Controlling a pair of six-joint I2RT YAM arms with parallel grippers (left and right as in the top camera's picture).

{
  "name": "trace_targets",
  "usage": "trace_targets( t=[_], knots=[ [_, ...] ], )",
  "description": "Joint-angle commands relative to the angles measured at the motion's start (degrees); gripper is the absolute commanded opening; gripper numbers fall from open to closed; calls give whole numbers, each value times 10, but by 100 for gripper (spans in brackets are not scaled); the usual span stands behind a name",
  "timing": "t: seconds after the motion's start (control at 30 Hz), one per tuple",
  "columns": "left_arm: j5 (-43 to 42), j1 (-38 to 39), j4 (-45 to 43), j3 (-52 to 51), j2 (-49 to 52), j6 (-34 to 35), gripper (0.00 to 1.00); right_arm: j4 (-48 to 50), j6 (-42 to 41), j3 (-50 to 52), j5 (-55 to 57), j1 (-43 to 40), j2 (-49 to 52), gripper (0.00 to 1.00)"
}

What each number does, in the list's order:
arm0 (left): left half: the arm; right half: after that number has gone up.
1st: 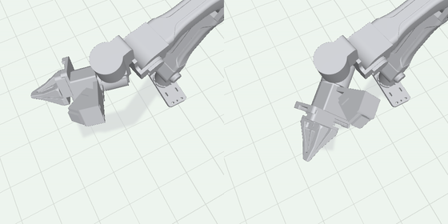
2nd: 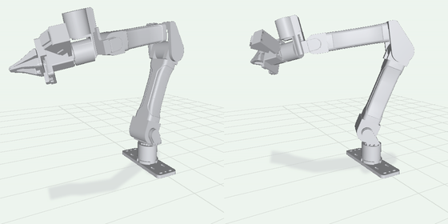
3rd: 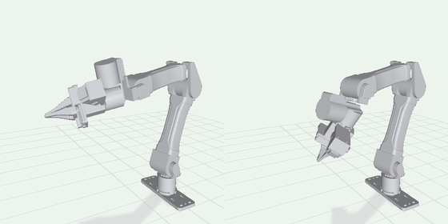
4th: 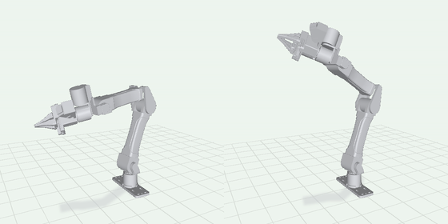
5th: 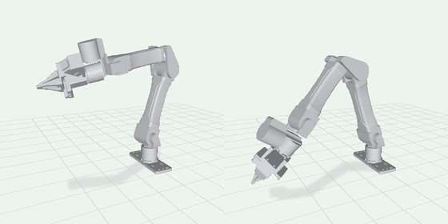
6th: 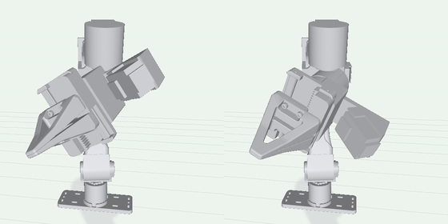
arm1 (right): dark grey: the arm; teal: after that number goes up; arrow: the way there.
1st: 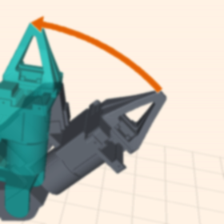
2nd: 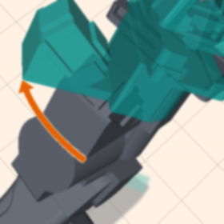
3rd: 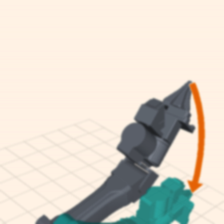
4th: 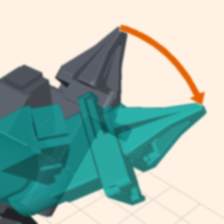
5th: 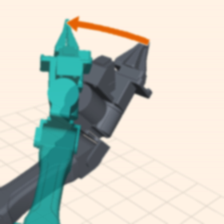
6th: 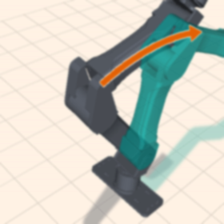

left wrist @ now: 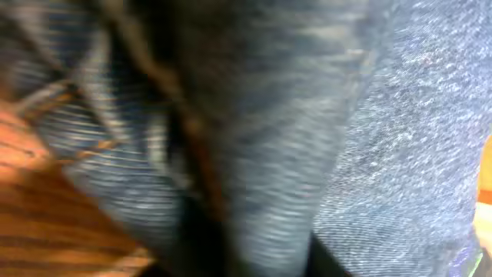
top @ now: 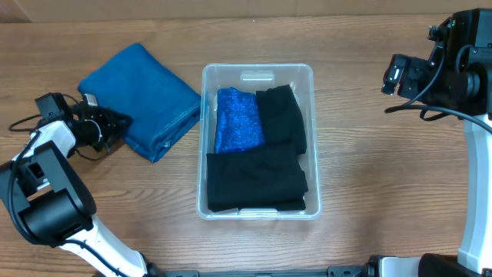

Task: Pack container
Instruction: 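Grasp the folded teal denim towel with the left gripper, then lift the denim towel over and lower it into the bin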

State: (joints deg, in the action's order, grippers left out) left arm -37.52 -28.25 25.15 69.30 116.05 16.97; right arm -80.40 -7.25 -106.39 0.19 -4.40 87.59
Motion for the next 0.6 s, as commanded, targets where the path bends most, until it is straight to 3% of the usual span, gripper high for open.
trace_targets(
  t=[0.0,0.2,0.43,0.57],
  knots=[
    [-11,16,3,-17,24,4,4,3,-1,-1,-5,-1,-7,100],
    [-45,17,24,-17,-49,-19,4,1,-1,-1,-5,-1,-7,100],
    [-42,35,94,-12,-432,-15,4,1,0,-1,-5,-1,-7,100],
    [-39,78,96,12,-574,34,4,-1,0,-1,-5,-1,-7,100]
  ],
)
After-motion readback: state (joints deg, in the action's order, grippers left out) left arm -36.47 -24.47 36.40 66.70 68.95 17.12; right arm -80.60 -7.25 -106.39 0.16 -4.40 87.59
